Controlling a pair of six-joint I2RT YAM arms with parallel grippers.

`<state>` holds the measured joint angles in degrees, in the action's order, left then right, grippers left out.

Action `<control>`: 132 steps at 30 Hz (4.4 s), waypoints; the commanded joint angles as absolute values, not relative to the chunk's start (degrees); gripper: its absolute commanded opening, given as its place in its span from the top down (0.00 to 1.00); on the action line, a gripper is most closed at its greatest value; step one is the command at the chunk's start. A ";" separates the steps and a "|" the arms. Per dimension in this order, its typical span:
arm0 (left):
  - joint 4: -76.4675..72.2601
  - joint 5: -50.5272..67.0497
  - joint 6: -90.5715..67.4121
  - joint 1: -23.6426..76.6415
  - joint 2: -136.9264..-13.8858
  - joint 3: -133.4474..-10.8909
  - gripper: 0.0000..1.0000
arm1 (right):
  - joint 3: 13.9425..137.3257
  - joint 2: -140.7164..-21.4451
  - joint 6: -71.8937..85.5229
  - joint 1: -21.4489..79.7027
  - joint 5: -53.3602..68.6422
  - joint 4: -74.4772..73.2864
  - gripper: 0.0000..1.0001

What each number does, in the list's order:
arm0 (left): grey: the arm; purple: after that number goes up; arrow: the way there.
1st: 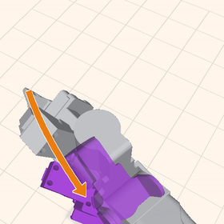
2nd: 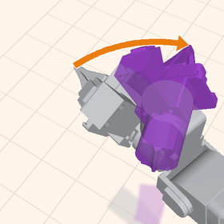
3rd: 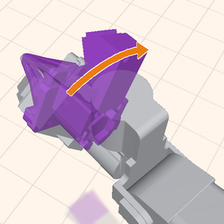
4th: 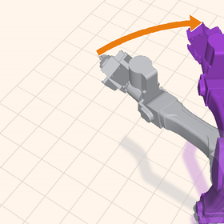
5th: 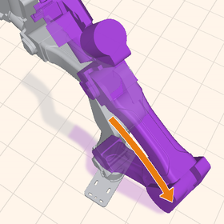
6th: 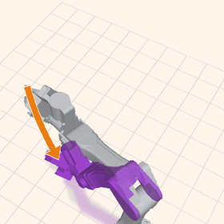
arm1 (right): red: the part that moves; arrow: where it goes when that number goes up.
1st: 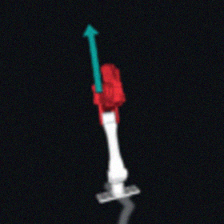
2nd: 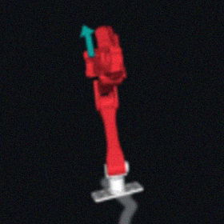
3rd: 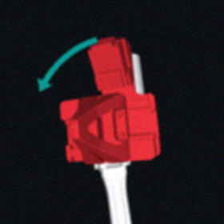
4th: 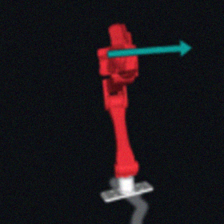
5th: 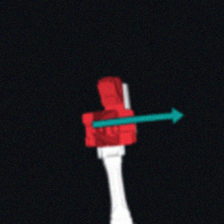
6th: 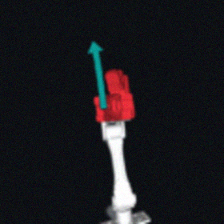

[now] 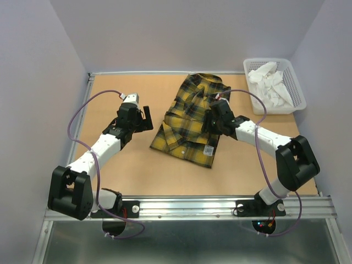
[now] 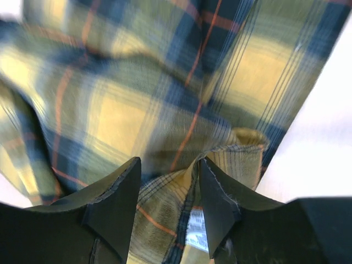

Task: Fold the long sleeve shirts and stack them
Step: Fold the shirt

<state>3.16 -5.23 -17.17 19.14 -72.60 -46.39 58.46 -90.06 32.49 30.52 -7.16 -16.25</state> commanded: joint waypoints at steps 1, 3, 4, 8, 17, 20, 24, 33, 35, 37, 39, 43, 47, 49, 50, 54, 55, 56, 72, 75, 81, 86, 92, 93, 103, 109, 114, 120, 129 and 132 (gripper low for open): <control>1.93 -6.42 -16.52 19.34 -71.45 -46.23 0.04 | 63.54 -89.65 36.47 27.79 -14.93 -13.36 0.48; 1.93 -6.50 -16.52 19.34 -71.63 -46.32 0.04 | 63.81 -90.43 38.49 25.76 -16.17 -13.45 0.48; 2.02 -6.59 -16.61 19.25 -71.72 -46.23 0.05 | 64.24 -91.05 38.84 24.10 -16.95 -13.45 0.48; 2.46 -6.68 -16.61 19.34 -72.16 -46.41 0.04 | 66.79 -92.11 35.27 21.71 -17.75 -13.45 0.48; 3.25 -7.21 -17.40 19.25 -73.91 -47.37 0.04 | 66.10 -85.26 15.24 23.72 4.82 -14.68 0.47; 3.34 -8.17 -17.67 19.25 -74.62 -47.81 0.04 | 64.95 -84.73 8.29 31.18 6.25 -15.29 0.45; 5.35 -12.38 -19.33 19.16 -76.28 -48.43 0.05 | 66.61 -87.00 4.49 40.07 1.24 -15.56 0.44; 13.44 -14.33 -21.97 16.44 -85.78 -52.38 0.05 | 76.72 -98.43 -3.33 53.87 -9.12 -15.82 0.44; 13.62 -13.36 -22.41 15.03 -86.40 -52.65 0.04 | 78.57 -101.33 -5.17 56.07 -10.54 -16.00 0.45; 13.27 -12.49 -22.67 13.81 -86.05 -52.56 0.04 | 80.32 -102.82 -5.97 57.47 -11.87 -16.08 0.47; 12.40 -10.90 -22.85 12.14 -85.34 -52.12 0.04 | 81.21 -104.84 -6.76 58.00 -12.04 -16.17 0.49; 12.30 -9.49 -22.94 10.11 -85.34 -52.12 0.04 | 82.62 -107.75 -8.70 59.59 -14.41 -16.87 0.53; 12.13 -8.53 -22.94 9.23 -85.26 -52.12 0.04 | 82.97 -110.47 -9.84 60.21 -17.22 -17.84 0.55; 12.13 -8.53 -22.94 8.97 -85.17 -52.21 0.05 | 82.88 -111.53 -10.72 60.29 -18.98 -18.02 0.56; 12.13 -8.35 -22.94 8.79 -85.25 -52.21 0.05 | 82.71 -111.88 -11.16 60.21 -19.77 -18.10 0.58; 12.04 -8.00 -22.94 8.53 -85.25 -52.29 0.04 | 82.62 -112.50 -12.04 60.29 -20.92 -18.19 0.60; 12.04 -7.91 -22.94 8.44 -85.25 -52.21 0.04 | 82.70 -112.33 -12.13 60.29 -21.35 -18.28 0.61; 12.13 -7.82 -22.85 8.44 -85.17 -52.21 0.05 | 82.71 -112.41 -12.22 60.29 -21.79 -18.28 0.63; 12.13 -7.03 -22.59 8.17 -84.73 -51.94 0.04 | 87.79 -113.82 -13.10 57.66 -31.38 -18.11 0.99; 11.60 -5.37 -22.50 8.17 -84.38 -51.59 0.05 | 90.25 -113.91 -11.87 55.29 -31.11 -18.02 0.99; 10.20 -2.46 -21.62 8.17 -83.32 -50.63 0.05 | 93.34 -113.03 -5.11 48.44 -27.34 -18.10 0.99; 9.14 1.65 -21.18 8.35 -82.36 -49.40 0.05 | 91.85 -111.36 -5.36 46.14 -22.51 -18.11 0.99; 7.21 8.86 -25.04 10.80 -82.09 -46.50 0.05 | 88.42 -107.06 -5.18 48.77 -16.35 -18.19 0.59; 6.69 9.66 -26.96 11.42 -82.18 -45.89 0.05 | 87.63 -106.88 -5.88 50.17 -17.22 -18.28 0.46; 4.57 9.32 -31.90 18.89 -86.92 -45.44 0.09 | 86.40 -111.53 -8.70 55.63 -25.57 -18.72 0.12; 4.40 8.53 -33.48 20.65 -90.17 -44.83 0.20 | 86.75 -114.60 -9.14 55.63 -29.61 -18.72 0.12; 4.13 7.82 -34.63 20.74 -92.72 -43.60 0.45 | 86.57 -116.28 -9.32 55.63 -31.90 -18.72 0.12; 3.96 7.12 -34.89 20.66 -93.43 -42.54 0.87 | 86.66 -118.12 -10.55 54.85 -35.86 -18.63 0.11; 4.22 6.15 -34.63 20.74 -93.60 -42.45 1.00 | 90.08 -117.86 -10.11 47.73 -38.14 -18.54 0.12; 4.39 5.98 -34.54 20.74 -93.60 -42.54 1.00 | 91.75 -118.56 -9.32 43.69 -39.02 -18.63 0.12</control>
<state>-0.01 8.32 -35.46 20.25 -91.64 -44.64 87.61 -118.63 -10.04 48.45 -35.05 -19.07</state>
